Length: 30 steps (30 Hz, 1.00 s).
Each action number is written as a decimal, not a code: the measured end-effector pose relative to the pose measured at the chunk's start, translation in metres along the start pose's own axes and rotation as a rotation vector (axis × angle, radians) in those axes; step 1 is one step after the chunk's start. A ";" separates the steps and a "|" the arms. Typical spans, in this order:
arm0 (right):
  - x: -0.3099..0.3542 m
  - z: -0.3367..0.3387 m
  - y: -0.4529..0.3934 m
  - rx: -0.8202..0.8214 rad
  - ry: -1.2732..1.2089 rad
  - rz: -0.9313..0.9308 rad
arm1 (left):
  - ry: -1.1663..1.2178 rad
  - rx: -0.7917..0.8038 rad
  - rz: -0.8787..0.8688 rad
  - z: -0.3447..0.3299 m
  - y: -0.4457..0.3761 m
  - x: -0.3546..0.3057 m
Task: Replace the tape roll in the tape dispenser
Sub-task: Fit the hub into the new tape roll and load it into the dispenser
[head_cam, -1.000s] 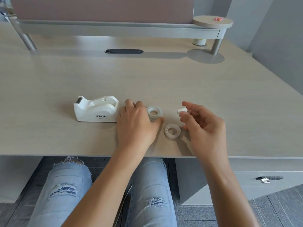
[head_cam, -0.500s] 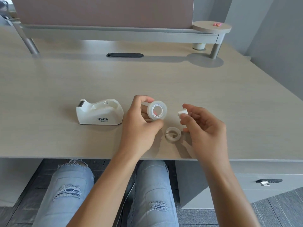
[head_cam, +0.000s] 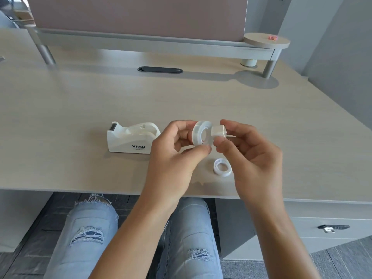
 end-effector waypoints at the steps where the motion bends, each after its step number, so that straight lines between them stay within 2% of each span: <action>1: 0.003 -0.003 0.001 0.007 0.002 0.008 | 0.041 -0.002 -0.004 0.002 0.002 -0.001; 5: 0.014 -0.014 0.002 0.040 0.050 0.063 | 0.227 0.005 0.012 0.009 0.006 -0.001; 10: 0.026 -0.032 0.002 0.090 0.101 0.145 | 0.332 -0.012 0.029 0.020 0.011 0.000; 18: 0.028 -0.053 0.001 0.105 0.064 0.085 | 0.313 -0.091 -0.041 0.043 0.016 -0.005; 25: 0.028 -0.065 -0.004 0.047 0.128 0.083 | 0.271 -0.115 -0.072 0.056 0.019 -0.011; 30: 0.020 -0.070 -0.008 0.007 0.047 0.007 | 0.266 -0.126 -0.079 0.062 0.019 -0.011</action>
Point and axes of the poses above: each hand's wrist, its own y-axis away from the middle knuckle, its own z-axis out of the back of the hand, x = y × z, the point moved 10 cm from there along -y, towards the middle knuckle, and after that the axes turned 8 degrees about x, right-handed, at the moved point
